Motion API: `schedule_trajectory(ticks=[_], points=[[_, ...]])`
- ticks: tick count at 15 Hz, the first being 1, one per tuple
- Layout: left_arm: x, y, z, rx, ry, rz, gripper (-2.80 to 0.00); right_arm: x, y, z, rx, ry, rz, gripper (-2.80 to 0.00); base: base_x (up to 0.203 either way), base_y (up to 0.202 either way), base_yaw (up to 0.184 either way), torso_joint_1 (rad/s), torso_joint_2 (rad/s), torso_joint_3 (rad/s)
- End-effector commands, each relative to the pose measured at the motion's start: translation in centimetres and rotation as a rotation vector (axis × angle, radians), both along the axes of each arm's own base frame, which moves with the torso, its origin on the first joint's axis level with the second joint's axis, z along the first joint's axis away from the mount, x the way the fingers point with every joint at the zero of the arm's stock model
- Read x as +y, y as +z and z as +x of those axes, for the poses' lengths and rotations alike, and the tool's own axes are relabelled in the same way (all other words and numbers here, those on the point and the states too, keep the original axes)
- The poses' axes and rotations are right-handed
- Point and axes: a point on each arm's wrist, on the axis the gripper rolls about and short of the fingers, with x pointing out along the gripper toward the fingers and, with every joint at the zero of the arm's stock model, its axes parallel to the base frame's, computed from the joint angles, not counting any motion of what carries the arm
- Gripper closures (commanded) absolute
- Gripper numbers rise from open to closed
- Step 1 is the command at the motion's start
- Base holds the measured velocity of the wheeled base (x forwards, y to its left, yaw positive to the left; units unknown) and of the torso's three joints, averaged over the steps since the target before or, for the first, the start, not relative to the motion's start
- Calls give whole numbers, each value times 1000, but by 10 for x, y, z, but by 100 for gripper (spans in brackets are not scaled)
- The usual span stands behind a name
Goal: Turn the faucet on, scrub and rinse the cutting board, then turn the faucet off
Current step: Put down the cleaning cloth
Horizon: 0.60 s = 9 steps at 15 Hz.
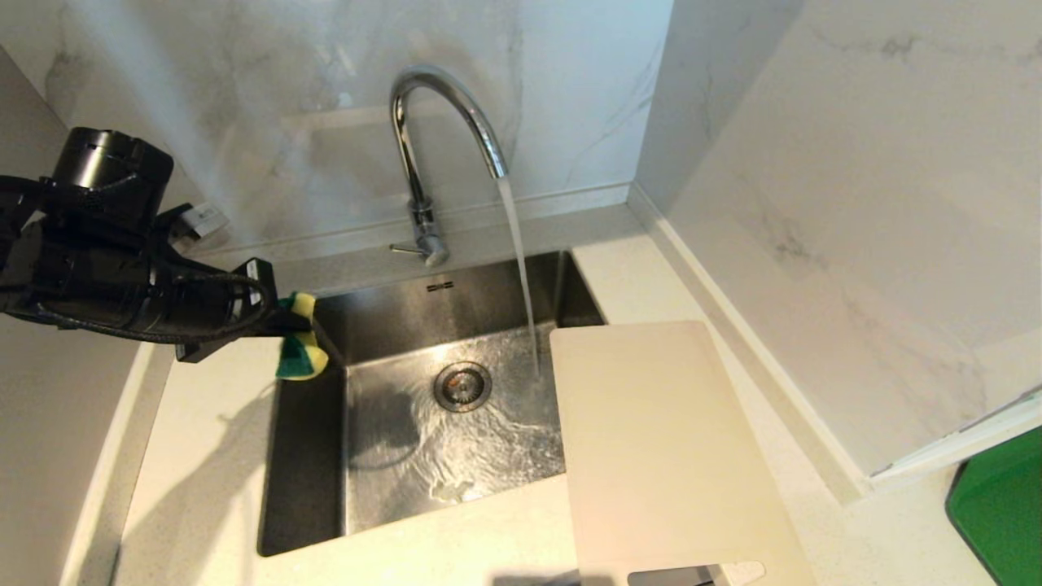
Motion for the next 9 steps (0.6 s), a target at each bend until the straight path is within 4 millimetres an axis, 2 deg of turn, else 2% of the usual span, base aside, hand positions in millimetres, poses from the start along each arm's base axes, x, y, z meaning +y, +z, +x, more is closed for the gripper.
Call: schedule_trajectory(ticks=[1, 5, 9], points=[[1, -6, 4, 14, 8, -2, 0, 0, -3, -3, -8, 5, 14, 0, 0, 0, 0, 0, 0, 0], [1, -6, 5, 15, 4, -1, 0, 0, -5, -17, -200, 32, 15, 0, 0, 0, 0, 0, 0, 0], [0, -7, 5, 14, 7, 7, 0, 0, -5, -17, -198, 23, 32, 0, 0, 0, 0, 0, 0, 0]])
